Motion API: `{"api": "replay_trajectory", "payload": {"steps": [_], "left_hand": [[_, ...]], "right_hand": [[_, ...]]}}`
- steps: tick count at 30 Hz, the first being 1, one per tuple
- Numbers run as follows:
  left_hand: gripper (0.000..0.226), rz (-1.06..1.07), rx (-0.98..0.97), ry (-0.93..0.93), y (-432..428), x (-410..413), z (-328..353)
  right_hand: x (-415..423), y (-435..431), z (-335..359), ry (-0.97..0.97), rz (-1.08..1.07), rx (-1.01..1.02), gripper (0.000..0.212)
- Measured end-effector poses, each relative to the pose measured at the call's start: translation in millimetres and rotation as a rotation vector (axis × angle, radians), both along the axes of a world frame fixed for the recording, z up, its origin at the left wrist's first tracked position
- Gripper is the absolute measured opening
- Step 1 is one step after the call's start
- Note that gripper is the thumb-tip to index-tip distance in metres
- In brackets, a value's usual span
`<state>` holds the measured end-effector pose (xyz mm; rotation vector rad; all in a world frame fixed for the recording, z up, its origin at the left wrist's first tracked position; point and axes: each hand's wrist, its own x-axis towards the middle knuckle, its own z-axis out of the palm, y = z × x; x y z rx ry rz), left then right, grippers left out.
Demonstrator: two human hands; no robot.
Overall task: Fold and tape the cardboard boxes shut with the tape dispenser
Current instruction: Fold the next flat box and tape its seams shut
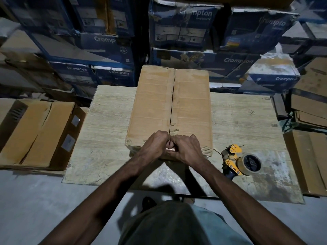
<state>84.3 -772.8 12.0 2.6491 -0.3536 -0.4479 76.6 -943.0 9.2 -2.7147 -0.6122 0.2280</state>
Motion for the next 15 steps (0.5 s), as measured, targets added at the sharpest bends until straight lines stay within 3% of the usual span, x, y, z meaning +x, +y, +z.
{"api": "replay_trajectory", "payload": {"steps": [5,15], "left_hand": [[0.052,0.001,-0.067,-0.031,2,-10,2],[0.053,0.182,0.075,0.033,60,-12,8]], "right_hand": [[-5,-2,-1,-0.028,0.026,0.021,0.032],[-9,-55,5,0.046,-0.103,-0.020,0.044]]}}
